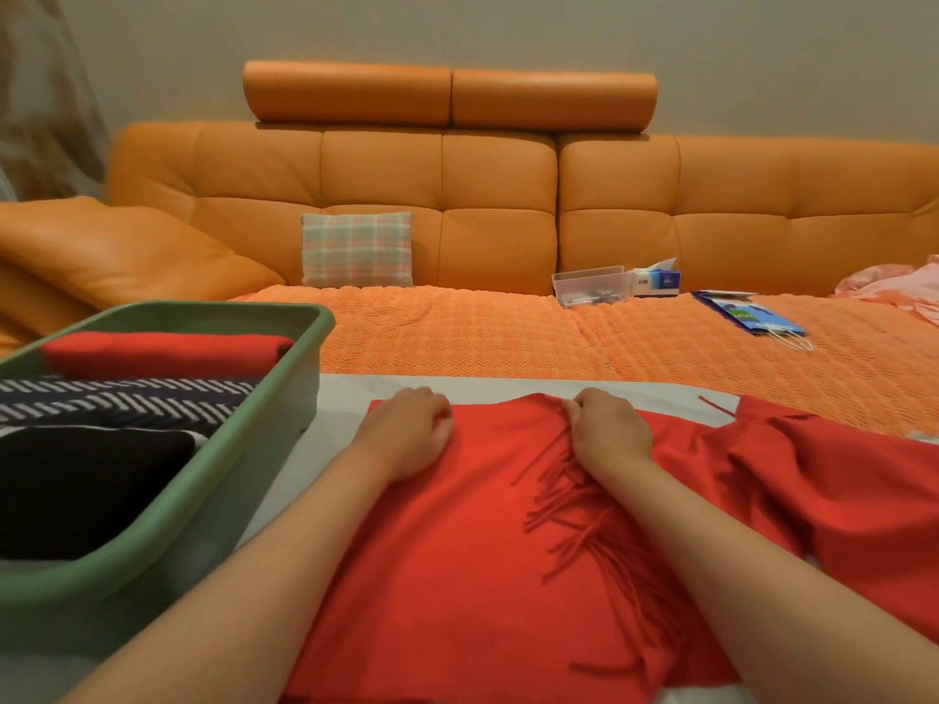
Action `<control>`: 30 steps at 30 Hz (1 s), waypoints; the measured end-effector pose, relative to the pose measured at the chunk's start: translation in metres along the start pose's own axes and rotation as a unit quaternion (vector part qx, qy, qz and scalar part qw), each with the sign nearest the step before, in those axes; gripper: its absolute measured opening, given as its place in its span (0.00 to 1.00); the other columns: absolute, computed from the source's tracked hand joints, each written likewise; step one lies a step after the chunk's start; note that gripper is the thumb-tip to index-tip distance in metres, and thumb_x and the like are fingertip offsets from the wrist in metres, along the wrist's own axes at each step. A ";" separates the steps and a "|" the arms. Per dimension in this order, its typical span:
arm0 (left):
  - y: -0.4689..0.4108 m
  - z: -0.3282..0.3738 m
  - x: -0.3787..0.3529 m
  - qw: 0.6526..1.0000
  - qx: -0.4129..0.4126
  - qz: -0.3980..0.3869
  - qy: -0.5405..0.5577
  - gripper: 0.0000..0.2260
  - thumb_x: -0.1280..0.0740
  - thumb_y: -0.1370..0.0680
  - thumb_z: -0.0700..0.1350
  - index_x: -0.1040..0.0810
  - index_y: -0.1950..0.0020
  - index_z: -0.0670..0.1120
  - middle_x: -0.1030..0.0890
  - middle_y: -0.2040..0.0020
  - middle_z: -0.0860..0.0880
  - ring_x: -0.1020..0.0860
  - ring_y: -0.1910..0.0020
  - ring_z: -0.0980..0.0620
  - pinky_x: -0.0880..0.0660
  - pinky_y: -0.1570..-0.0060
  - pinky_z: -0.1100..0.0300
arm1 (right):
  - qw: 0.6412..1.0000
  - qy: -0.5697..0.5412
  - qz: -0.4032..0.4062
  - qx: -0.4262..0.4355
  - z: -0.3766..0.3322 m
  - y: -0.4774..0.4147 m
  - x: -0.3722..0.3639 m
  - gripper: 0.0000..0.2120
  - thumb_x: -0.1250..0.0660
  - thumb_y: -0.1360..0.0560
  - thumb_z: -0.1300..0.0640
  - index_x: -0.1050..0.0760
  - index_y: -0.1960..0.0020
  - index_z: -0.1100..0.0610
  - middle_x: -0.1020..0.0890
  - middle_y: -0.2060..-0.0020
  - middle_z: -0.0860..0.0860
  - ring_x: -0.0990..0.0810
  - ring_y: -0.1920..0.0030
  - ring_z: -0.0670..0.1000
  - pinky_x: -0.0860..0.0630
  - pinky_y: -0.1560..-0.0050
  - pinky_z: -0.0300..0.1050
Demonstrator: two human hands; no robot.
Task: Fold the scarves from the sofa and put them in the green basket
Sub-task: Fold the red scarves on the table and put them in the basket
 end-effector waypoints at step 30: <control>0.152 -0.001 0.039 0.987 0.073 -0.046 0.136 0.18 0.44 0.16 0.45 0.30 0.26 0.48 0.29 0.27 0.49 0.32 0.28 0.51 0.40 0.29 0.60 | 0.984 0.012 -0.177 0.006 -0.018 0.143 0.064 0.19 0.42 0.20 0.50 0.23 0.41 0.64 0.20 0.39 0.63 0.22 0.39 0.62 0.28 0.46 0.47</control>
Point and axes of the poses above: each hand's wrist, its own y-axis away from the middle knuckle, its own x-axis out of the back of the hand, z = x × y, the point moved 4 cm from there along -y, towards the middle knuckle
